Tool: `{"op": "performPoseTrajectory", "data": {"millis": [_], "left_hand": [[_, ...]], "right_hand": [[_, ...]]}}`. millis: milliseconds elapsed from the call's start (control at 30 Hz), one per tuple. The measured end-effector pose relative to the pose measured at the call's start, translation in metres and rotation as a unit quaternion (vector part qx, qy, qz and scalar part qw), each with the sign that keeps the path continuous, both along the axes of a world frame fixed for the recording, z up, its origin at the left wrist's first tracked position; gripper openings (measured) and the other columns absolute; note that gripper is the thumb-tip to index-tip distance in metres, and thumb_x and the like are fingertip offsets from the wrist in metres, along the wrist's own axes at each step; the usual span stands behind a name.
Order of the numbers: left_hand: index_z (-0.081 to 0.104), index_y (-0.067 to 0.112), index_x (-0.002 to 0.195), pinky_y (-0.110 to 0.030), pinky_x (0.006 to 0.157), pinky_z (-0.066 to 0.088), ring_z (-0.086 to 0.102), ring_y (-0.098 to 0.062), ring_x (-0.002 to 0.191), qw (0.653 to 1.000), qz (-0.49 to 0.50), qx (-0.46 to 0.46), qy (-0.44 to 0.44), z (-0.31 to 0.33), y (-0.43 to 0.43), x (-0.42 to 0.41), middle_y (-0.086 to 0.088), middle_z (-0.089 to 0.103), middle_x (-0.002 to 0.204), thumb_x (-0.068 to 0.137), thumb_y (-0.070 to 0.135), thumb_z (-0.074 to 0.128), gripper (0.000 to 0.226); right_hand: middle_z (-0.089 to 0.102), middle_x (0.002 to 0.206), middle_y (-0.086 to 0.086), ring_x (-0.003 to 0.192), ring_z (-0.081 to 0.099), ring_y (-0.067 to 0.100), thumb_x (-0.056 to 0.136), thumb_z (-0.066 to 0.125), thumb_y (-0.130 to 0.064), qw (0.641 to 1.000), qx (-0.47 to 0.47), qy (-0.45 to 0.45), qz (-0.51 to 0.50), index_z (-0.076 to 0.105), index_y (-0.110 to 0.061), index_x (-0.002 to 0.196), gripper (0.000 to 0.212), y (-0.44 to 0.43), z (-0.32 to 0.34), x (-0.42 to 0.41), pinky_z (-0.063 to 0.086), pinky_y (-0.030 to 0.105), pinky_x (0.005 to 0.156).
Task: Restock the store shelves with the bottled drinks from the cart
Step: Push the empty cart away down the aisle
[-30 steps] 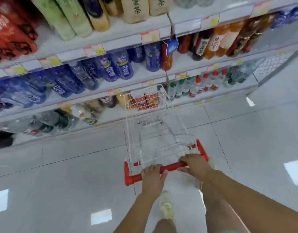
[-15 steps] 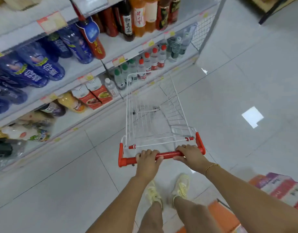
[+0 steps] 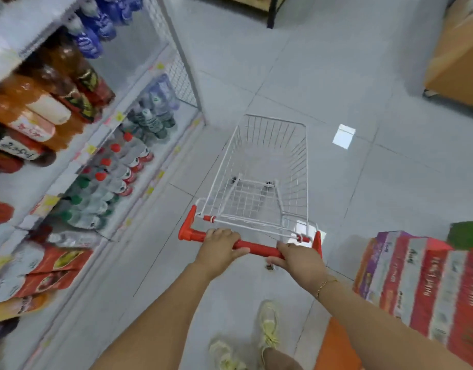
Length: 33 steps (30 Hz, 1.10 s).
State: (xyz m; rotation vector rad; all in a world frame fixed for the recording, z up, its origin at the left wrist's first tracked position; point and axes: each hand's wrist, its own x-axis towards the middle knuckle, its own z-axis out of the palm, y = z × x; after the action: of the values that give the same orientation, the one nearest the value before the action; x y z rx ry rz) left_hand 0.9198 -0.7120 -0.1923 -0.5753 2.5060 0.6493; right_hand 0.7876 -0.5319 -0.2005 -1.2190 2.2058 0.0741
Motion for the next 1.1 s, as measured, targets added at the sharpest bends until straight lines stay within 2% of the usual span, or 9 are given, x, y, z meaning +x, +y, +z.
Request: {"op": "performPoseTrajectory", "data": {"millis": [67,167,233,267,333,433,533,700,1100], "left_hand": [[0.056,0.018,0.094,-0.029,0.093,0.028,0.049,-0.018,0.098,0.999,-0.045,-0.031,-0.001,0.002,-0.006,-0.041,0.001,0.058,0.097,0.086,0.065,0.039,0.051],[0.054,0.019,0.08,-0.031,0.09,0.034,0.052,-0.018,0.089,0.995,-0.086,-0.05,0.019,0.0,-0.017,-0.098,0.001,0.058,0.087,0.077,0.075,0.032,0.061],[0.048,0.02,0.073,-0.034,0.086,0.04,0.052,-0.018,0.082,0.992,-0.104,-0.05,0.047,-0.004,-0.024,-0.134,0.002,0.055,0.078,0.07,0.078,0.021,0.065],[0.046,0.02,0.072,-0.033,0.082,0.04,0.051,-0.018,0.08,0.991,-0.114,-0.049,0.056,-0.006,-0.026,-0.152,0.003,0.052,0.076,0.068,0.078,0.018,0.064],[0.046,0.021,0.072,-0.03,0.075,0.036,0.048,-0.017,0.076,0.986,-0.144,-0.06,0.066,-0.006,-0.026,-0.188,0.005,0.048,0.073,0.069,0.077,0.017,0.063],[0.054,0.018,0.079,-0.03,0.074,0.028,0.052,-0.02,0.079,0.977,-0.19,-0.072,0.068,-0.005,-0.025,-0.247,0.002,0.053,0.075,0.077,0.074,0.026,0.063],[0.056,0.015,0.086,-0.03,0.076,0.027,0.053,-0.021,0.088,0.971,-0.222,-0.059,0.061,-0.009,-0.031,-0.305,0.0,0.059,0.086,0.084,0.065,0.04,0.053],[0.056,0.014,0.097,-0.034,0.085,0.033,0.053,-0.022,0.099,0.947,-0.311,-0.071,0.043,-0.013,-0.038,-0.4,-0.003,0.061,0.099,0.087,0.064,0.037,0.055],[0.058,0.013,0.095,-0.036,0.087,0.035,0.056,-0.023,0.096,0.893,-0.44,-0.073,0.059,-0.017,0.017,-0.627,-0.004,0.063,0.094,0.086,0.064,0.039,0.054]], "right_hand": [[0.065,0.1,0.006,0.092,0.063,0.024,0.084,0.022,-0.071,0.999,-0.007,0.028,-0.023,0.046,-0.019,0.117,0.066,0.01,-0.004,-0.025,0.046,0.035,0.07],[0.065,0.096,0.005,0.088,0.064,0.023,0.058,-0.015,-0.082,0.997,-0.028,0.04,-0.066,0.046,-0.019,0.115,0.103,0.025,-0.004,-0.065,0.039,0.031,0.062],[0.065,0.095,0.004,0.086,0.064,0.023,0.054,-0.019,-0.083,0.994,-0.027,0.046,-0.093,0.045,-0.019,0.111,0.107,0.033,-0.002,-0.095,0.035,0.029,0.06],[0.065,0.095,0.003,0.086,0.065,0.023,0.06,-0.015,-0.084,0.993,-0.024,0.05,-0.102,0.046,-0.019,0.108,0.101,0.036,-0.002,-0.11,0.033,0.028,0.06],[0.065,0.095,0.004,0.087,0.065,0.024,0.079,0.012,-0.077,0.99,-0.015,0.054,-0.128,0.046,-0.018,0.105,0.073,0.041,-0.001,-0.14,0.034,0.029,0.06],[0.065,0.095,0.002,0.085,0.064,0.022,0.086,0.033,-0.066,0.985,0.006,0.043,-0.169,0.048,-0.018,0.104,0.054,0.041,0.001,-0.184,0.042,0.032,0.064],[0.066,0.089,0.0,0.082,0.064,0.019,0.085,0.037,-0.067,0.972,0.002,0.04,-0.233,0.052,-0.019,0.097,0.052,0.04,0.002,-0.226,0.039,0.03,0.062],[0.066,0.086,-0.004,0.079,0.063,0.017,0.083,0.038,-0.069,0.946,-0.002,0.051,-0.321,0.052,-0.02,0.092,0.051,0.036,0.0,-0.277,0.04,0.029,0.062],[0.067,0.092,-0.001,0.085,0.064,0.02,0.084,0.037,-0.068,0.9,-0.013,0.063,-0.431,0.054,-0.02,0.098,0.053,0.087,-0.002,-0.435,0.04,0.031,0.07]]}}
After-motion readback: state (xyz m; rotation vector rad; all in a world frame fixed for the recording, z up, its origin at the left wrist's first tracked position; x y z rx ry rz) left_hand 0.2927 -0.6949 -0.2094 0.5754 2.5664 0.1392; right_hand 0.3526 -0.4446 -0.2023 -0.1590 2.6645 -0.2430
